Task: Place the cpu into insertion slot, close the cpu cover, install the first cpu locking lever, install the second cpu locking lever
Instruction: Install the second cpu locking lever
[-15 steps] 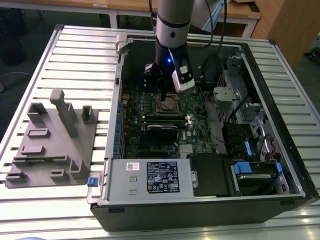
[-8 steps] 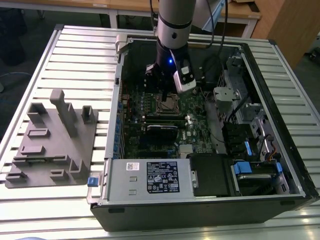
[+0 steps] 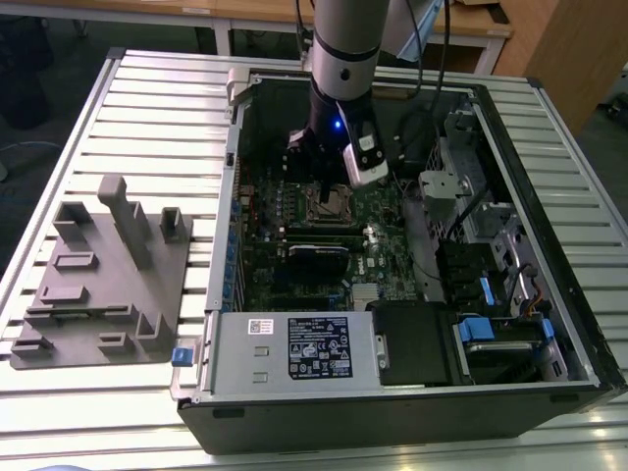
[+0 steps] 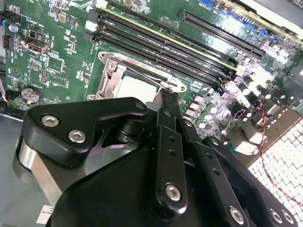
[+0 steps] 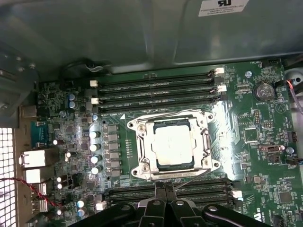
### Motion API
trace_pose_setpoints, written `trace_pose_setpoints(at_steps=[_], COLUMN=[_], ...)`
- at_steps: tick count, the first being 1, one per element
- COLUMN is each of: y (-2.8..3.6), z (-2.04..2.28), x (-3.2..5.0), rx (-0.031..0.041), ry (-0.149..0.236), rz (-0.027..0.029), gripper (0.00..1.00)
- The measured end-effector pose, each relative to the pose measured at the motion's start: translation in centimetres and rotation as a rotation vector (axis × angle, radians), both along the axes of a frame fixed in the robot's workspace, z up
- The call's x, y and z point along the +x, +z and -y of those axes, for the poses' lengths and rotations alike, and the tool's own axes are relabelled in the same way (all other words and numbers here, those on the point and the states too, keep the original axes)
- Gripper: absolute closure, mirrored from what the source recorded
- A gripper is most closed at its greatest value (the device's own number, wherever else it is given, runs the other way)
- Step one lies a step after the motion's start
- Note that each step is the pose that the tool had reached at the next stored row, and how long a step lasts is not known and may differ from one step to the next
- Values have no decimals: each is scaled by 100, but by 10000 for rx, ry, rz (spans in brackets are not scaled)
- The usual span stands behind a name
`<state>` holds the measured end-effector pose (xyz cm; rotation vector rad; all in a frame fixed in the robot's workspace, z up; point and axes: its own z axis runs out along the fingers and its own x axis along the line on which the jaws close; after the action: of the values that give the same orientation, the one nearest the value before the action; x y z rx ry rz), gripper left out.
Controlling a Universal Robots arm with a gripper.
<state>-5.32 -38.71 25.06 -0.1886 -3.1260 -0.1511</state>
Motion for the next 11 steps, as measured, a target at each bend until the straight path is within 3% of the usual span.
trace_pose_setpoints(at_steps=[11], y=[-66], z=[32], x=[1], rx=[-6], ry=[2], rz=[-1], gripper=[89])
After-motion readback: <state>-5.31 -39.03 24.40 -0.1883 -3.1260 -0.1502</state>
